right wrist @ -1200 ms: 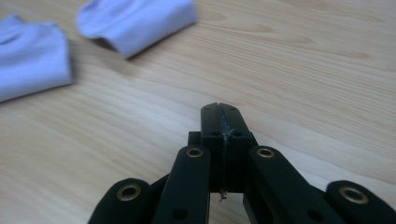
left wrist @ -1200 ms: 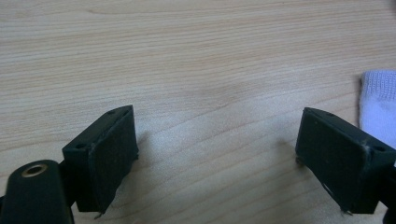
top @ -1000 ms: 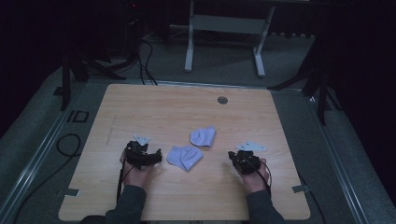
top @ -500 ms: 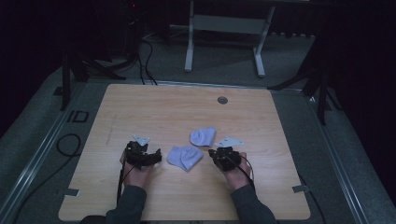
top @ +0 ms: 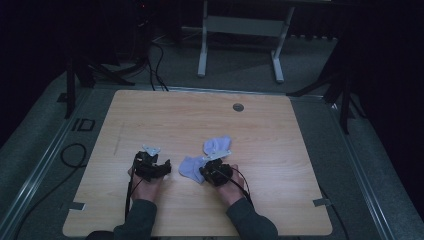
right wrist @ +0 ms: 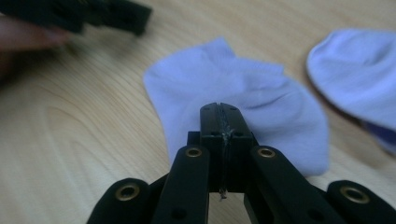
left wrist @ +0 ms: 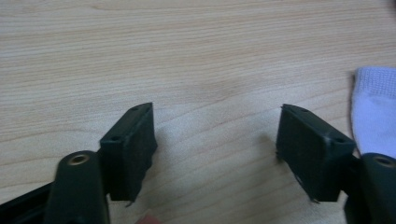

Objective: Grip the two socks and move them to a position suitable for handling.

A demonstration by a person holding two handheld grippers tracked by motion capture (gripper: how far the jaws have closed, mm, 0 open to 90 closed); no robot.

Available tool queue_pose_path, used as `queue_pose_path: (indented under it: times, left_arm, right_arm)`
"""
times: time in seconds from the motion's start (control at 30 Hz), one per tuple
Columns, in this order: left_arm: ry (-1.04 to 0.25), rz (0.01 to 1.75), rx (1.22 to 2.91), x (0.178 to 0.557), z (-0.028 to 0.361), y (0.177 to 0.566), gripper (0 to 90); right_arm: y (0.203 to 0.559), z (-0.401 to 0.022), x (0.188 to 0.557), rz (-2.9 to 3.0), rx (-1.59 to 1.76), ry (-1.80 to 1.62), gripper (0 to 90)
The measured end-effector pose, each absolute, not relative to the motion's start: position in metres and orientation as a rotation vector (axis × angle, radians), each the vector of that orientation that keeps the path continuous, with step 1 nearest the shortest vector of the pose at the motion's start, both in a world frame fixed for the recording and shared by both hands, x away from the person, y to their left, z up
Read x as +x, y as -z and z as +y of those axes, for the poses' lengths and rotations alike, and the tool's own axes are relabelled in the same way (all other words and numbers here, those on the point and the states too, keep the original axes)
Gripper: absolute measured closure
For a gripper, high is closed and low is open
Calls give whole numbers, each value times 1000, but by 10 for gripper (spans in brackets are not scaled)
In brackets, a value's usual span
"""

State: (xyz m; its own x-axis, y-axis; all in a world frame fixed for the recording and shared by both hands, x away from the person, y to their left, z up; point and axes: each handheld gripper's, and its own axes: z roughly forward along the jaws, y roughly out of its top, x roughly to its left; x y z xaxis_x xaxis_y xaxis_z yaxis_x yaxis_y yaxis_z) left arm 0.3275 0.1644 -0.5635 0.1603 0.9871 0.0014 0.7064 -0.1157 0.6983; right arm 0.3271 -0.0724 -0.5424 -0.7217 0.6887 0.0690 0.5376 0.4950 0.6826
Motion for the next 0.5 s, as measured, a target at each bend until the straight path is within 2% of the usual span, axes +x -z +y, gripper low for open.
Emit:
queue_pose_path:
  times: [0.03, 0.1, 0.2, 0.4, 0.5]
  left_arm:
    - [-648, 1605, 1891, 326, 164, 562, 340]
    - [-641, 1608, 1897, 324, 164, 560, 437]
    - [-637, 1607, 1896, 323, 163, 559, 525]
    - [-571, 1539, 1921, 320, 159, 557, 628]
    - [-536, 1445, 1947, 316, 151, 553, 662]
  right_arm:
    - [553, -69, 331, 2557, 1083, -1001, 897]
    - [554, -69, 332, 2555, 1084, -1021, 897]
    - [553, -70, 332, 2568, 1059, -1010, 897]
    - [553, -76, 334, 2611, 1027, -1021, 899]
    - [552, -79, 335, 2653, 972, -1018, 900]
